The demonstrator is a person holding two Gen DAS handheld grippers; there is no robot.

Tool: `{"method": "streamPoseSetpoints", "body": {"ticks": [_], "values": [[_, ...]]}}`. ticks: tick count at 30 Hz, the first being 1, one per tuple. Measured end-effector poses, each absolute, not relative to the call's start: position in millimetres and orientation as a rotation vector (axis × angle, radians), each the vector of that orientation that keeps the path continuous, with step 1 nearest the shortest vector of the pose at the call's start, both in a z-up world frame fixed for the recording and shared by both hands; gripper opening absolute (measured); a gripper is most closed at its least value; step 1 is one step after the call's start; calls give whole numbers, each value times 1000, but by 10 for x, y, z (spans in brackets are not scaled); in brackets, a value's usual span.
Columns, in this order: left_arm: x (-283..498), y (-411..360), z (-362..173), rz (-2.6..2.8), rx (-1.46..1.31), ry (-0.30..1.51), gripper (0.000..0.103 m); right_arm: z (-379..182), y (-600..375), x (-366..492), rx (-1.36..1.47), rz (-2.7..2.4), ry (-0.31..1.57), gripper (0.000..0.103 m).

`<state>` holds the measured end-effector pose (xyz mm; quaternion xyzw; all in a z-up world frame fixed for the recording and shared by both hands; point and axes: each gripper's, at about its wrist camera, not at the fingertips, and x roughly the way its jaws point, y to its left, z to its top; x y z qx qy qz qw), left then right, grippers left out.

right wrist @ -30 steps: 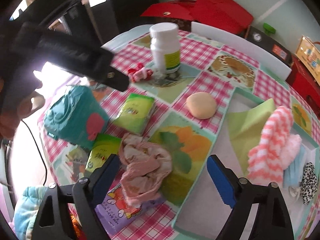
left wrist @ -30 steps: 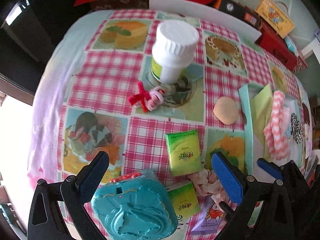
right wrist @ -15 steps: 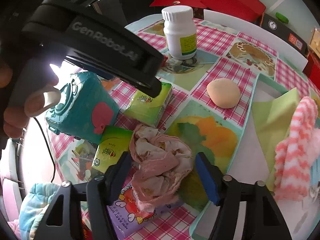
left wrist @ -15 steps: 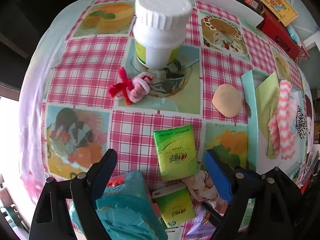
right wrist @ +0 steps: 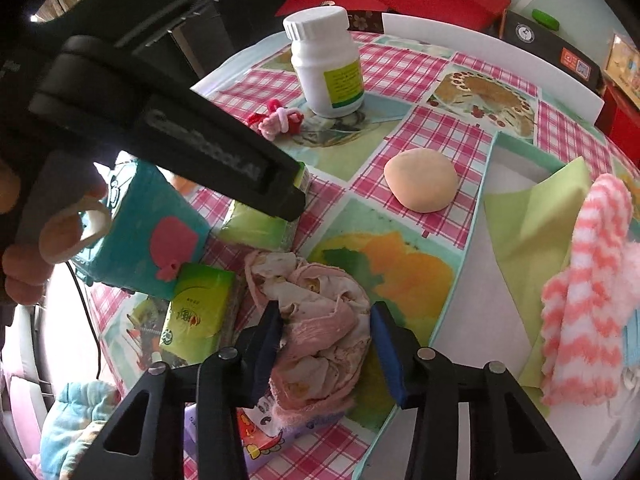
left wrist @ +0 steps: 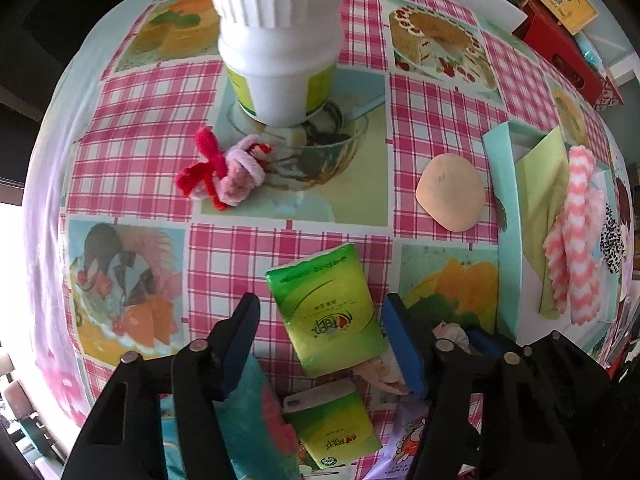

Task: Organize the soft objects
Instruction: 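Grasp the pink floral cloth with the right tool while the left tool grasps the green tissue packet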

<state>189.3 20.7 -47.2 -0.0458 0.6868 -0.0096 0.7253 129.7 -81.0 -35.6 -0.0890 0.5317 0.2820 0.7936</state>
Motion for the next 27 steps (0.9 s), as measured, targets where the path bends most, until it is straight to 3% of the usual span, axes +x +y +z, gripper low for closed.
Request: {"method": "streamPoseSetpoints", "body": {"ticks": [1, 8, 27], "values": [[1909, 182, -504, -22, -104, 1519, 56, -356, -811, 1297, -192, 606, 1141, 48], [1938, 138, -589, -13, -115, 1499, 54, -368, -810, 1309, -198, 606, 1128, 45], [1784, 190, -229, 21, -264, 1311, 54, -265, -1006, 1372, -129, 587, 1108, 19]]}}
